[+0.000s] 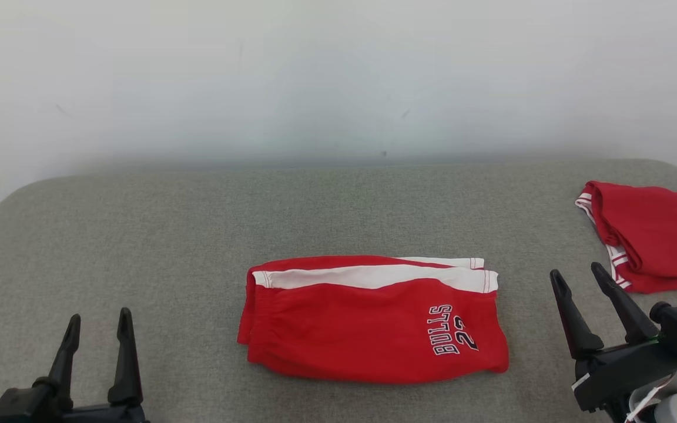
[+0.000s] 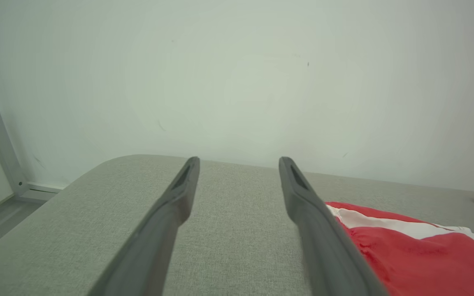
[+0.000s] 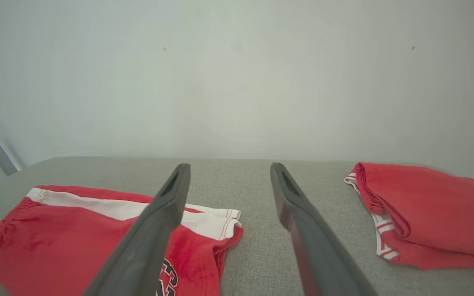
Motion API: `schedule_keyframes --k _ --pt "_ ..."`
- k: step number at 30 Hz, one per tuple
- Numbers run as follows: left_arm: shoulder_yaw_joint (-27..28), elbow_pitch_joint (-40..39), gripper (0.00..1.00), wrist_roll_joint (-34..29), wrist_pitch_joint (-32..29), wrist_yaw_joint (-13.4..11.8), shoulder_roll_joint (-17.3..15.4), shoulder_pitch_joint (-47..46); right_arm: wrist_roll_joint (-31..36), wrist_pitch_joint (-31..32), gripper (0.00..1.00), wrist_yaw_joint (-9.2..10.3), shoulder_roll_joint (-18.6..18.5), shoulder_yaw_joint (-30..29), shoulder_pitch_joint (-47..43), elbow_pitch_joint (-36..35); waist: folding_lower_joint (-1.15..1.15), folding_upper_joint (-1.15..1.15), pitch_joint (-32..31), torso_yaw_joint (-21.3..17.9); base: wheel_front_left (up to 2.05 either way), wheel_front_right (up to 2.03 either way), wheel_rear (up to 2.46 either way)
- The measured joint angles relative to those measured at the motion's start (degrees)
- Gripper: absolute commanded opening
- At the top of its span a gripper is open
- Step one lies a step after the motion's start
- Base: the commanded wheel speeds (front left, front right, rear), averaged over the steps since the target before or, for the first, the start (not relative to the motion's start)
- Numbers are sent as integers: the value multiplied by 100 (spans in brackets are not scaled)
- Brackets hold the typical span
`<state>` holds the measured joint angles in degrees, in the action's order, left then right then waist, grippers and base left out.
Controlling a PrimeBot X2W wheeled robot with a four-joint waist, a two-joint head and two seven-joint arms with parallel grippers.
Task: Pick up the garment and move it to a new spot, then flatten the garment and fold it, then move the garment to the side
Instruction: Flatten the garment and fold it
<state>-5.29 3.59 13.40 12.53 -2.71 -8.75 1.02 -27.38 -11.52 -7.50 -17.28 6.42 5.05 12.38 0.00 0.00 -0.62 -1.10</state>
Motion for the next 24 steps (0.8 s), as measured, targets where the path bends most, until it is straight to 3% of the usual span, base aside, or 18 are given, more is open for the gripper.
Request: schedule_keyframes --k 12,24 --pt "-13 -193 100 -196 -401 -202 -289 235 746 715 100 0 623 -692 -495 -726 0 0 -139 -94 0 0 0" --pt "-80 -436 100 -265 -643 -240 -436 316 1047 1516 100 0 934 -1017 -686 -1036 0 0 -170 -186 0 0 0"
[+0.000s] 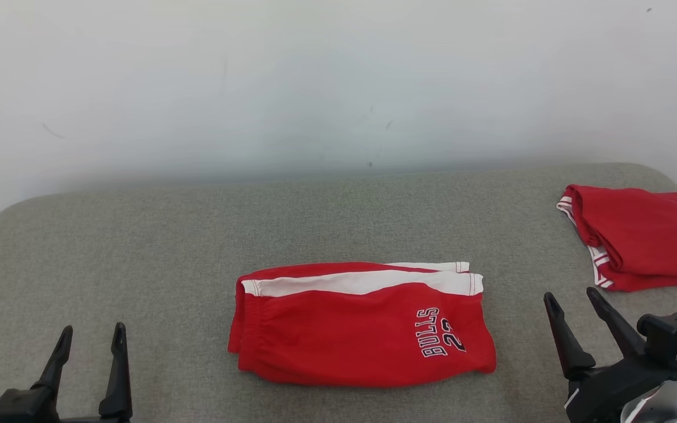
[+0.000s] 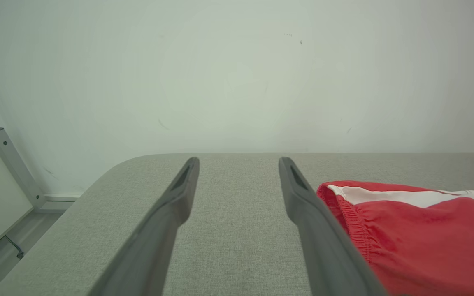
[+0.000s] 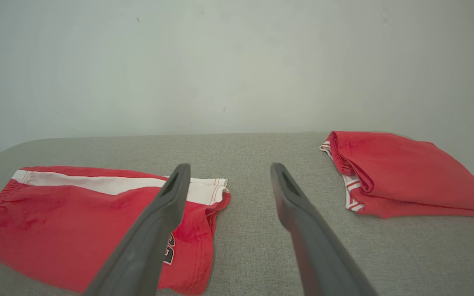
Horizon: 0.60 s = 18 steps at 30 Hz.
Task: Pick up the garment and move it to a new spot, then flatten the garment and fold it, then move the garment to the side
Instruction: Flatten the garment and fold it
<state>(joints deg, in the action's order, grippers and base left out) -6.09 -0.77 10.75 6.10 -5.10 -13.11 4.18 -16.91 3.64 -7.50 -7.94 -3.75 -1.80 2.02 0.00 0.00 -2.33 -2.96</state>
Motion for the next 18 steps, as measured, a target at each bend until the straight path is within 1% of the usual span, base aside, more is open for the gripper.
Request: schedule_keyframes --k 12,18 --pt "-92 -107 100 -21 -129 -27 -86 27 75 192 100 0 60 -109 -59 -188 0 0 62 44 0 0 0" --pt "-22 -159 100 7 -53 -121 -68 27 81 237 100 0 83 -133 -63 -213 0 0 86 71 0 0 0"
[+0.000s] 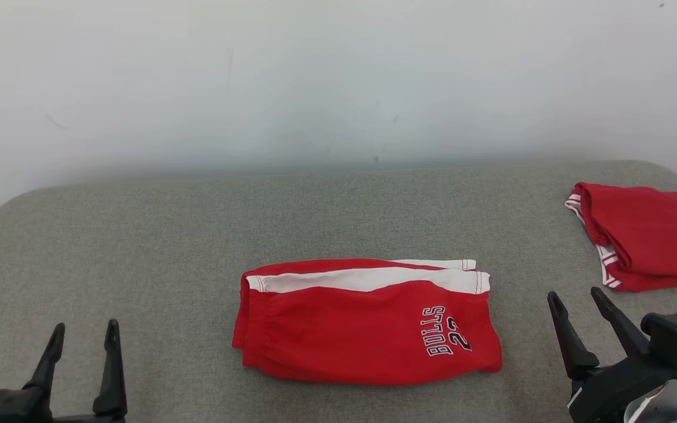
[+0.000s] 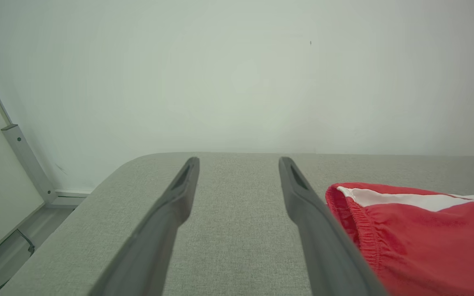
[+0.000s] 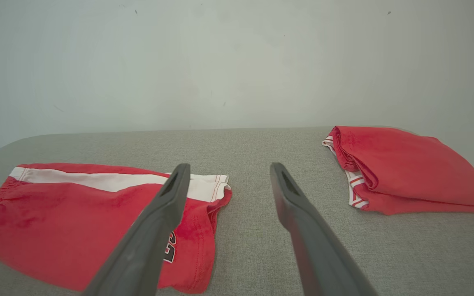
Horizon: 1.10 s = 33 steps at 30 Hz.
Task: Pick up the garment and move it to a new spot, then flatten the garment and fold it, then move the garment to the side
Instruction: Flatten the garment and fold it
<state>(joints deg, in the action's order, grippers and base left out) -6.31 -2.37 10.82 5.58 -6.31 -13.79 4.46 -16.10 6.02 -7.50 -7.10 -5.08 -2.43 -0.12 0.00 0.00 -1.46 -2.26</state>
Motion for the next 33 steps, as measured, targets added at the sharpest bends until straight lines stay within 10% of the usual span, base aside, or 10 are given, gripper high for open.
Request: schedule_keyframes --k 18,33 --pt "42 -3 100 81 110 -129 3 -5 -54 309 100 0 9 101 42 281 0 0 15 83 0 0 0" --pt "-104 80 100 108 210 -125 16 -134 -341 684 100 0 -180 647 1124 1997 0 0 97 364 0 0 0"
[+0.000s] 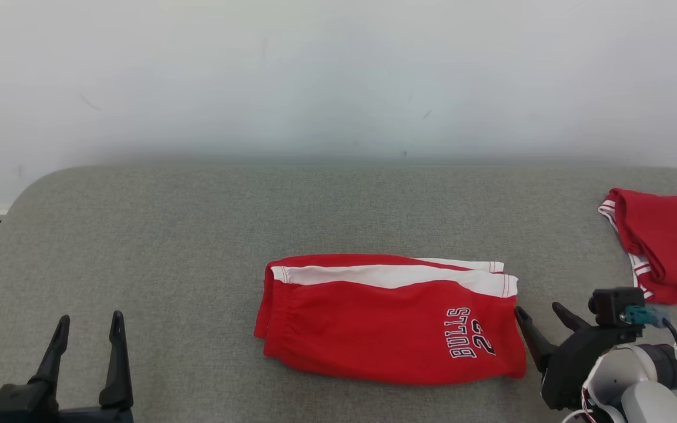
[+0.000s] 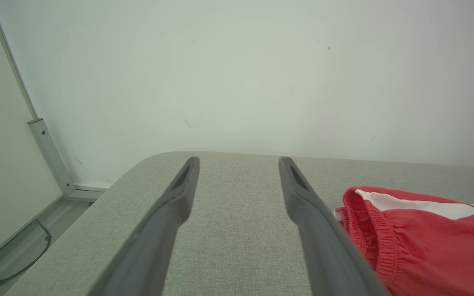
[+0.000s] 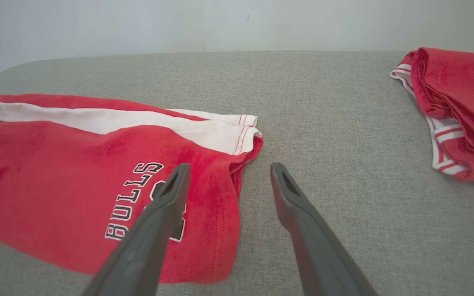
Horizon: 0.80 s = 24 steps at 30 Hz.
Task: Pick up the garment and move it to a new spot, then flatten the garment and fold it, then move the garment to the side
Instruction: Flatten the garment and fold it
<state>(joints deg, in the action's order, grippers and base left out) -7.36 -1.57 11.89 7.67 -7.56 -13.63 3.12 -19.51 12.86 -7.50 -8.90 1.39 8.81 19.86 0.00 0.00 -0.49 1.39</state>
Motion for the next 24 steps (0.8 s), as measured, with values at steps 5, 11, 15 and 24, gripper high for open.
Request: schedule_keyframes --k 5,11,15,24 --pt "-52 0 100 2 20 2 12 -91 -55 27 100 0 -15 132 477 773 0 0 77 95 0 0 0" --pt "-109 42 100 25 46 26 19 -198 -157 -71 100 0 4 149 996 1691 0 0 190 227 0 0 0" --pt "-152 89 100 27 77 45 34 -263 -242 -132 100 0 40 301 1246 2229 0 0 249 307 0 0 0" --pt "-244 186 100 62 119 58 65 -399 -349 -49 100 0 93 401 1873 3290 0 0 335 482 0 0 0"
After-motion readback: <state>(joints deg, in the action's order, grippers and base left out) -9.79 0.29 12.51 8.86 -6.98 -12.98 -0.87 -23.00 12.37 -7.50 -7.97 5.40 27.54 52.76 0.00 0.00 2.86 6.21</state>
